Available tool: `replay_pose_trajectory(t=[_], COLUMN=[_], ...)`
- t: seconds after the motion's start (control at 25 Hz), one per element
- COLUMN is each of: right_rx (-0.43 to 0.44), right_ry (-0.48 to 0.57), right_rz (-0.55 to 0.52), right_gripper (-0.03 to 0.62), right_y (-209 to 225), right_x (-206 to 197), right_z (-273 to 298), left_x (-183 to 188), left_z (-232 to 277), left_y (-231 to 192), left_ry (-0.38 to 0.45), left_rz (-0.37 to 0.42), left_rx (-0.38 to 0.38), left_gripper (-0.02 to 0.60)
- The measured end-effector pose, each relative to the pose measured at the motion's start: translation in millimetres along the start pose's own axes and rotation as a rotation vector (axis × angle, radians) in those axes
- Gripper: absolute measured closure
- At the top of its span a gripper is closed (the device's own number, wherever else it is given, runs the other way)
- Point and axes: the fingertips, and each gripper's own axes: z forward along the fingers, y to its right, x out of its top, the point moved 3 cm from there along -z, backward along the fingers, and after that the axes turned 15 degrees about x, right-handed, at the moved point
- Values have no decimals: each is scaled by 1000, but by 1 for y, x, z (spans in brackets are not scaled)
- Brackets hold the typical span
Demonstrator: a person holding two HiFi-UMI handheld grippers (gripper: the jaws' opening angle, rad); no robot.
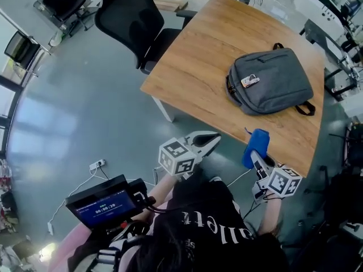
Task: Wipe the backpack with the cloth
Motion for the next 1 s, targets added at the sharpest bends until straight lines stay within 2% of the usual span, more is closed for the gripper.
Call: replay_pose_trajectory(t=[0.24,0.44,0.64,0.76,1.0], right_rx=[7,37,20,42,64], right_ry=[8,36,-12,-8,-45], right_rz=[-20,30,-17,-29,-68], right_gripper=[507,507,508,508,507], right_y=[-1,2,18,27,36], right_x=[-18,-48,-71,-78,-84], right_z=[-24,-59,-89,-110,-112], left_x=[-9,-26,-50,-64,-67], left_z=[8,14,26,34,41], left_y=[31,83,127,150,157], left_ry=[30,37,28,24,24], left_rz=[-3,-2,14,29,46], left_rx=[9,-21,-38,-28,-5], left_gripper=[580,580,581,580,580])
